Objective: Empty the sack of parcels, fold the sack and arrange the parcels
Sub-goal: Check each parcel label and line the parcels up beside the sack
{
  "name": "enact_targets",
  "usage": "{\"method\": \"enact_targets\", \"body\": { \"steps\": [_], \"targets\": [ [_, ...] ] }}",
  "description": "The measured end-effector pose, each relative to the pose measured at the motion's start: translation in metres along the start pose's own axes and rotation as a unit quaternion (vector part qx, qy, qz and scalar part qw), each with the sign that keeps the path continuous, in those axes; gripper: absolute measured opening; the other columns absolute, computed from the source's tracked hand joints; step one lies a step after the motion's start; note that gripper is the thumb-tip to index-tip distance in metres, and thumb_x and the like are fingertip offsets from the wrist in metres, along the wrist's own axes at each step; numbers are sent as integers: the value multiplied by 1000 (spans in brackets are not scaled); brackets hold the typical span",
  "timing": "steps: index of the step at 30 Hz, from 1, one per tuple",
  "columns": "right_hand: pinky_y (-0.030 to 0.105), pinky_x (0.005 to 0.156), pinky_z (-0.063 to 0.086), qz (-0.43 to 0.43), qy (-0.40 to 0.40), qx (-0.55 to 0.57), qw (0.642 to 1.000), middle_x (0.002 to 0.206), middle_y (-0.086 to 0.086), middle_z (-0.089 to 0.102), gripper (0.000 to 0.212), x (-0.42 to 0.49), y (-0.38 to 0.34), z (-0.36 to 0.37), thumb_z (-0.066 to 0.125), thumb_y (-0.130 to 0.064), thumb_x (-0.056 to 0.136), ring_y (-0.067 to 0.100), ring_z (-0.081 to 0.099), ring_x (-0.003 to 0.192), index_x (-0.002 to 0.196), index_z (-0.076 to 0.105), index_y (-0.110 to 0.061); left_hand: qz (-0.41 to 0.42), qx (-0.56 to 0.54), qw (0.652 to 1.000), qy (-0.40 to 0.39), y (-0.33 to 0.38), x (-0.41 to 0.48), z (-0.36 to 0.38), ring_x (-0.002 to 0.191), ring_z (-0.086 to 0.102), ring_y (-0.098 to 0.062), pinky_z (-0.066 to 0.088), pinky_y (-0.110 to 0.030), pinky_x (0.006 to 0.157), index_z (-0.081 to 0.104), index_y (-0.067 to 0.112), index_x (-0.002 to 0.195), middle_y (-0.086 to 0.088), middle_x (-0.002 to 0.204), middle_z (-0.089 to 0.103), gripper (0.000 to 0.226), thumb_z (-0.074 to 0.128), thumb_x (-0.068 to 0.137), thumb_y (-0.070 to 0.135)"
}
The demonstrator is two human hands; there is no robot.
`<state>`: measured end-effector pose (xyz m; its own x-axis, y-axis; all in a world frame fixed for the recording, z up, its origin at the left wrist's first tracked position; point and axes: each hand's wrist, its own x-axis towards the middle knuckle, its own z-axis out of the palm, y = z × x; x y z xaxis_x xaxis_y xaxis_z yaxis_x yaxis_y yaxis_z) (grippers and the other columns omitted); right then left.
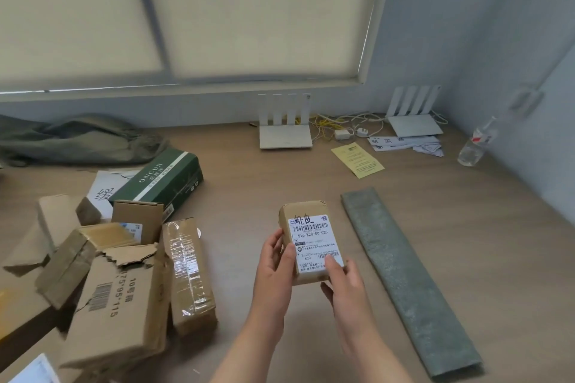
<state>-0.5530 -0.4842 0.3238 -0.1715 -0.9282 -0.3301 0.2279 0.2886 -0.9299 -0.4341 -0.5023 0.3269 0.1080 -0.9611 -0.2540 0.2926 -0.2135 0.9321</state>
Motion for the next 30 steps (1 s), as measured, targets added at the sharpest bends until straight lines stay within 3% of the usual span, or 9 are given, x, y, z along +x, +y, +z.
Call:
{"method": "enact_targets", "body": {
  "steps": [4, 7, 9, 13, 17, 22, 30],
  "targets": [
    [22, 84, 48, -7, 12, -84, 996, 110, -11, 74, 20, 37, 10, -9, 52, -30, 101, 4, 66, 105, 118, 62, -26, -10, 29, 999, -9, -23, 27, 11, 124, 61, -8, 44, -39, 112, 49, 35, 142, 14, 131, 67, 43, 53, 103, 18],
    [18, 82, 49, -10, 8, -121, 993, 109, -14, 74, 22, 70, 20, -13, 50, -25, 102, -2, 66, 101, 120, 63, -28, -17, 60, 998, -13, -42, 51, 19, 119, 62, 1, 45, -28, 106, 51, 46, 132, 21, 126, 68, 46, 54, 101, 12],
    [21, 86, 51, 0, 12, -132, 991, 109, -12, 74, 24, 93, 32, -17, 49, -22, 103, 1, 67, 102, 121, 63, -27, -32, 77, 996, -11, -60, 66, 24, 117, 63, 1, 46, -29, 107, 49, 45, 137, 22, 125, 68, 53, 54, 99, 9],
    [7, 69, 47, 15, 18, -155, 988, 107, -13, 72, 22, 131, 54, -27, 47, -18, 103, -7, 66, 93, 118, 61, -26, -56, 119, 991, -6, -91, 94, 34, 113, 66, -1, 47, -35, 108, 49, 44, 139, 19, 121, 71, 57, 55, 95, 9],
    [20, 81, 48, 22, 27, -185, 982, 112, -6, 71, 24, 165, 71, -37, 48, -18, 102, 11, 66, 105, 122, 61, -22, -69, 139, 988, 0, -109, 119, 41, 109, 67, -1, 50, -33, 104, 52, 48, 130, 20, 117, 72, 59, 58, 90, 6],
    [36, 93, 54, 25, 32, -213, 976, 111, -4, 72, 26, 194, 86, -46, 48, -14, 100, 15, 68, 104, 120, 62, -22, -71, 151, 986, -8, -130, 143, 47, 109, 68, -3, 52, -35, 103, 53, 38, 135, 16, 118, 73, 64, 60, 86, -2],
    [42, 97, 53, 18, 22, -239, 971, 111, -3, 72, 25, 239, 80, -47, 48, -21, 98, 15, 68, 103, 118, 62, -23, -48, 160, 985, 38, -143, 178, 59, 107, 63, 11, 49, -19, 96, 50, 43, 131, 29, 114, 68, 55, 67, 90, 10]
  ]
}}
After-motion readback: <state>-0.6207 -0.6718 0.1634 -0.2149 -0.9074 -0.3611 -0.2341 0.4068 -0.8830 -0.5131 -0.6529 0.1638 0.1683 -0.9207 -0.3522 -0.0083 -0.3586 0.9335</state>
